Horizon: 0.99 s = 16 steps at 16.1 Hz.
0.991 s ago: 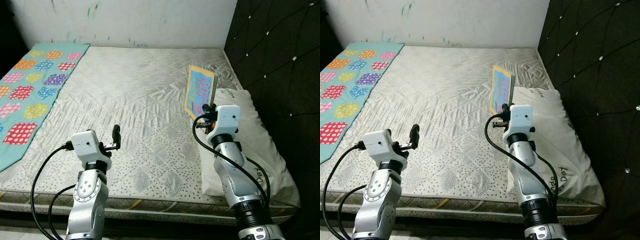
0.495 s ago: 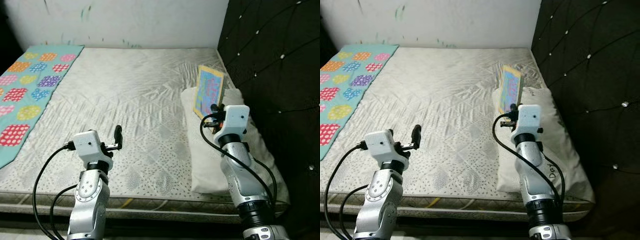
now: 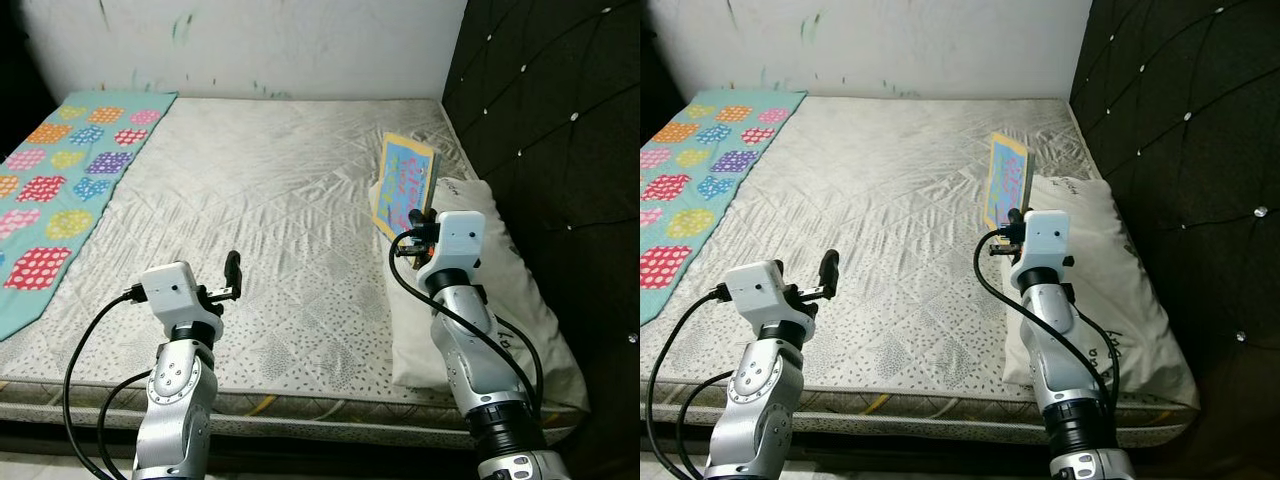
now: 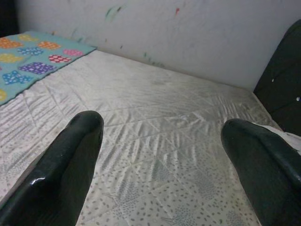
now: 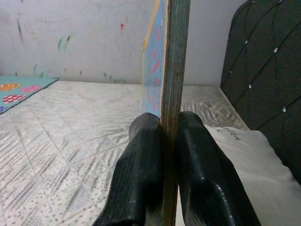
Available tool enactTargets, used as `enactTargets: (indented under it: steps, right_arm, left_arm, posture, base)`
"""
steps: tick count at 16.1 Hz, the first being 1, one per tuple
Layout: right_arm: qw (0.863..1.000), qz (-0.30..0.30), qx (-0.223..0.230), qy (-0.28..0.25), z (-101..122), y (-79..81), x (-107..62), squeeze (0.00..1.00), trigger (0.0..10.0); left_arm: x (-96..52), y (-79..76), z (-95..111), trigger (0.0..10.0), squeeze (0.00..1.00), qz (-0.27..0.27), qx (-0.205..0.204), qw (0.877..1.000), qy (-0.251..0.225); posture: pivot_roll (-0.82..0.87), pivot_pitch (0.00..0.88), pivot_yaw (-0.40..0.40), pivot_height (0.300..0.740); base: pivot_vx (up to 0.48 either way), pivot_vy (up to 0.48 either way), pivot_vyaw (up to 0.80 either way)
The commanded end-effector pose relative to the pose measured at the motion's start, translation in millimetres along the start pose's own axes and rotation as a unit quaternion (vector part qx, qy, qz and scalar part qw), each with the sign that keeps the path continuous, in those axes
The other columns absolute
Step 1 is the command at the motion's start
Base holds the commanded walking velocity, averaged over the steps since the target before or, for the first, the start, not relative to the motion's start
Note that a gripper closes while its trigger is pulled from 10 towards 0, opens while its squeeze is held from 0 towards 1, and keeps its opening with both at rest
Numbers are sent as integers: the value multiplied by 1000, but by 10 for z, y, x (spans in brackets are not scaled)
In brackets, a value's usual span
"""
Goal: Clean up the room
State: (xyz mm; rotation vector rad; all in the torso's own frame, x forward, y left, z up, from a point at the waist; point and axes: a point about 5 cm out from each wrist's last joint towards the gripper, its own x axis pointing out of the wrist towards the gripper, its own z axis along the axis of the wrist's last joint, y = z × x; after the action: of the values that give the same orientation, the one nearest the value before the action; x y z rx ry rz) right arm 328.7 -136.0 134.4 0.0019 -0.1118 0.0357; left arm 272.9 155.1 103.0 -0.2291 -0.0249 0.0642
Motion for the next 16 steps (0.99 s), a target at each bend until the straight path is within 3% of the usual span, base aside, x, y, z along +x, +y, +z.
enactTargets:
  steps: [1,10,13,16]
  right_arm:
    - [1000,5,0,-31,141,25,29,0,10000]
    - [999,-34,13,-11,95,-154,58,0,10000]
    - [999,-39,2,-3,73,-195,31,0,10000]
    - [999,-51,-17,-3,77,-256,9,0,10000]
  left_arm:
    - [-2,10,-15,10000,0,4,-3,1000,6]
    - [-10,16,-26,10000,0,4,-2,1000,10]
    - [-12,37,-13,10000,0,10,-3,1000,6]
    - [-19,101,0,10000,0,20,-30,999,11]
  posture:
    - [32,0,25,740]
    - [31,0,25,740]
    - [29,0,23,740]
    - [25,0,24,740]
  base:
    - [0,480,0]
    - [0,470,0]
    - [0,0,0]
    - [0,0,0]
